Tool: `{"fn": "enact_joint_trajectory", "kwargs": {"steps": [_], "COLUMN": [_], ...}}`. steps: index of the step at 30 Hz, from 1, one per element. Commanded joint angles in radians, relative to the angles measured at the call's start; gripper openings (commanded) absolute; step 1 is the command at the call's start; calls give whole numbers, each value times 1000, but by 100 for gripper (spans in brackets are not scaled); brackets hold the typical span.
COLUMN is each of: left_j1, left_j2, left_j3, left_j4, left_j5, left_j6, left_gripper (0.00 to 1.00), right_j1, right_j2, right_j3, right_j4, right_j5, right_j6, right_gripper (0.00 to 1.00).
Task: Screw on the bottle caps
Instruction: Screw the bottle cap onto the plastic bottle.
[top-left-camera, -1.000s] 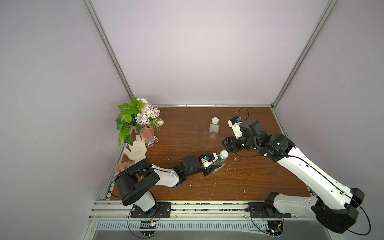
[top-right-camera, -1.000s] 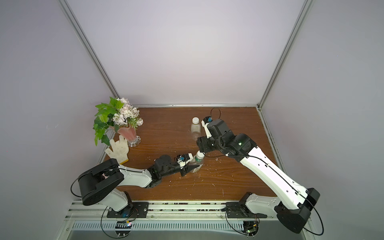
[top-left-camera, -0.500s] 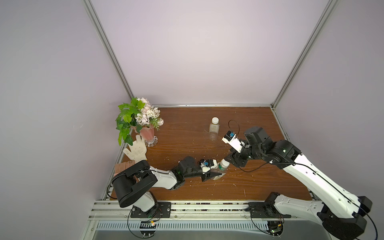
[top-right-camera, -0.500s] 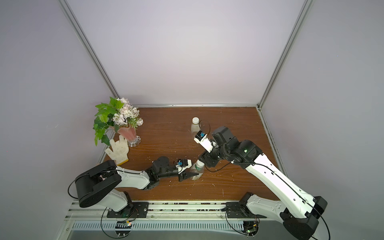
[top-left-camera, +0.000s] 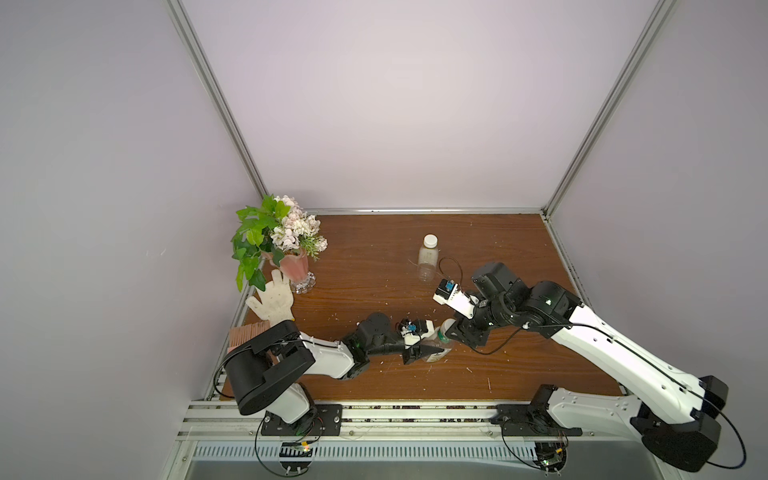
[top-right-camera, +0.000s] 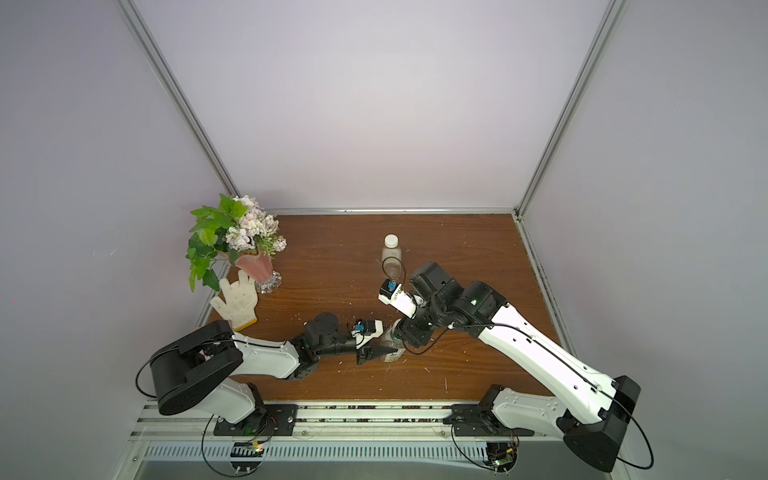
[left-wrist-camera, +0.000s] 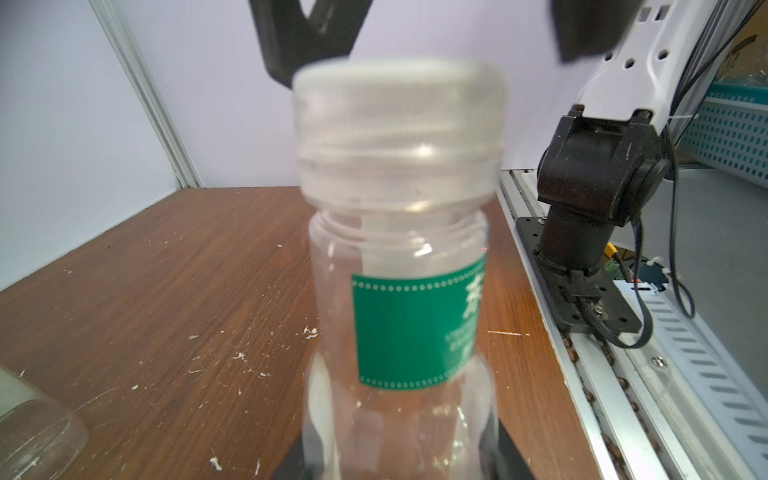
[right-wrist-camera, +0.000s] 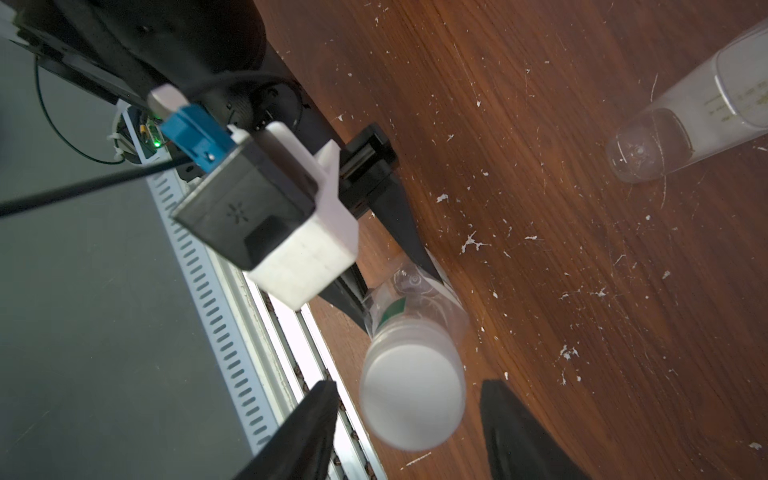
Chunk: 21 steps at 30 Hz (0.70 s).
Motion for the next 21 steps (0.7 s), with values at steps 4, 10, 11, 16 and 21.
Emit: {"fn": "enact_joint_trajectory", "kwargs": {"steps": [4, 10, 11, 16, 21], "left_j1": [10, 11, 11, 12, 12], "left_j2": [-2, -2, -1, 1, -4], "left_j3": [6, 3, 4, 8, 4], "left_j4": [4, 5, 4, 4, 5], "left_j5": [11, -5, -8, -17, -65], "left_j6": [-10, -10, -9, -10, -8], "left_gripper": [39, 39, 39, 39, 38], "right_j1": [9, 25, 27, 35, 34], "right_j2": [7, 19, 20, 36, 44], "right_j3": [0, 2, 1, 0, 3], "right_j4": [-14, -7, -6, -3, 5], "right_j5": [25, 26, 27, 36, 71], "right_j6": [21, 34, 36, 51, 91], "right_gripper": [56, 53, 53, 47, 26]}}
